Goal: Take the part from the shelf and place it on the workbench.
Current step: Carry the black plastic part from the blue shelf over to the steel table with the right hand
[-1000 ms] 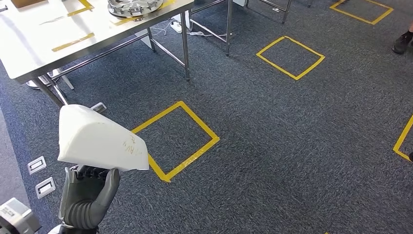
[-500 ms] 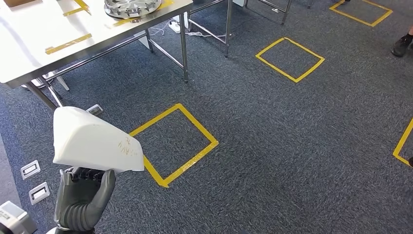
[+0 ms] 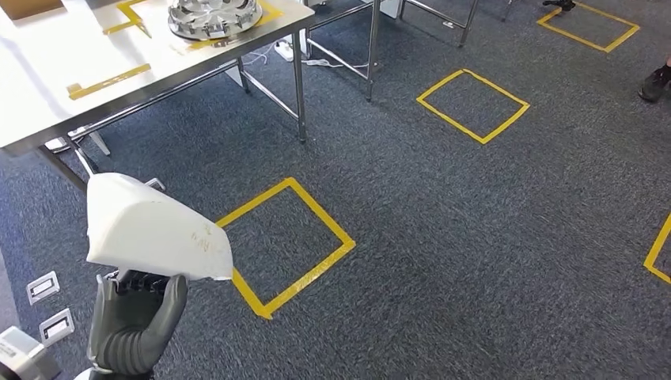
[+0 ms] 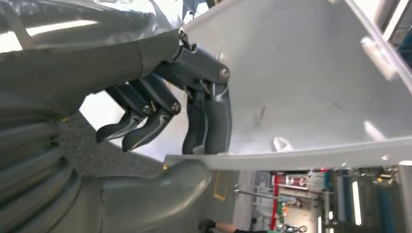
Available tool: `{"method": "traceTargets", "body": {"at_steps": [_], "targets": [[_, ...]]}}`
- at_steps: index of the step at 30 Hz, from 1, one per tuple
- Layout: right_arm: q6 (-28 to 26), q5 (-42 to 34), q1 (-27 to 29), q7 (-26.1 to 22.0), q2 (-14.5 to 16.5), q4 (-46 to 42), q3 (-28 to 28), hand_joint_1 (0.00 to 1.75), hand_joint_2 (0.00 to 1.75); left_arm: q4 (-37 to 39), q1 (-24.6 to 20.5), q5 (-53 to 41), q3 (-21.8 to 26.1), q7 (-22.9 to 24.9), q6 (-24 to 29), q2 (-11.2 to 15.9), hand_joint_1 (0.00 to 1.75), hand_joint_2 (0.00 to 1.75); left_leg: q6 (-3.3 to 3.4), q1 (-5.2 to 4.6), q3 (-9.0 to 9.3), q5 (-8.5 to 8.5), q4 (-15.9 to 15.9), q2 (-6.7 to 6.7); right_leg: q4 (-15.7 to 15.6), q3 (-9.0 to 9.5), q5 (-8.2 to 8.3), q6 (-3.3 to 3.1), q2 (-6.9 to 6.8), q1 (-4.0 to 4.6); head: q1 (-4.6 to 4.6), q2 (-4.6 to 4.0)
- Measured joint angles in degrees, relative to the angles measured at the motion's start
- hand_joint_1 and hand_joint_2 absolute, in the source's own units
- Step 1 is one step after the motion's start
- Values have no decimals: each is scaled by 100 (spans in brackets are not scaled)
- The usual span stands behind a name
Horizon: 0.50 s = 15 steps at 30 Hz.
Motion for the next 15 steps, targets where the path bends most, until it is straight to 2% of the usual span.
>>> {"method": "traceTargets", "body": {"at_steps": [1, 2, 5, 6, 7, 8, 10, 11, 12, 15], "targets": [[-1, -1, -1, -1, -1, -1, -1, 0, 0, -4, -5, -3, 1, -1, 2, 1, 175, 175, -25, 2, -21, -22, 94, 2, -27, 47, -20, -31, 0, -14, -22, 0], [-2, -1, -7, -3, -2, -2, -1, 0, 0, -8, -11, -5, 2, -1, 3, 2, 175, 175, -51, 9, -117, -85, 290, 3, -54, 100, -32, -56, 2, -28, -32, -1], [-2, 0, -14, -4, -4, -3, -2, 0, 0, -10, -5, -8, 2, 0, 0, 4, 175, 175, -113, 43, -718, -448, 1272, 6, -88, 224, -116, -94, 4, -39, -63, -1], [-2, 0, -9, -4, -4, -3, -2, 0, 0, -10, -1, -7, 2, 1, -1, 5, 175, 175, -122, 52, -894, -517, 1474, 6, -88, 267, -157, -90, 6, -39, -65, -1], [-2, -1, -3, -4, -4, -3, -1, 0, 0, -10, 2, -7, 2, 1, 1, 5, 175, 175, -126, 60, -992, -475, 1500, 7, -88, 321, -201, -82, 8, -40, -65, -1], [-2, 0, 0, -4, -4, -3, -1, 0, 0, -10, 3, -6, 2, 1, 2, 5, 175, 175, -125, 67, -1005, -302, 1338, 7, -88, 387, -250, -69, 11, -42, -66, -1], [-2, 0, 3, -5, -4, -3, -1, 0, 0, -8, 3, -7, 2, 1, 3, 6, 175, 175, -112, 74, -868, 261, 694, 11, -89, 525, -353, -30, 15, -45, -68, -1], [-2, -1, -2, -7, -4, -3, 0, 0, 0, -6, 2, -6, 1, 1, 2, 7, 175, 175, -97, 62, -817, 408, 407, 22, -86, 566, -395, -1, 16, -44, -76, -1], [-2, -1, -6, -8, -4, -3, 1, 0, 0, -5, 4, -6, 0, 1, 0, 7, 175, 175, -64, 46, -781, 502, 242, 32, -82, 586, -432, 36, 15, -43, -82, -1], [0, -1, -12, -17, 2, -5, 2, 0, 0, -13, 8, -9, -1, 1, 3, 15, 175, 175, 70, 15, -714, 487, 153, 44, -46, 636, -492, 152, 7, -49, -91, -1]]}}
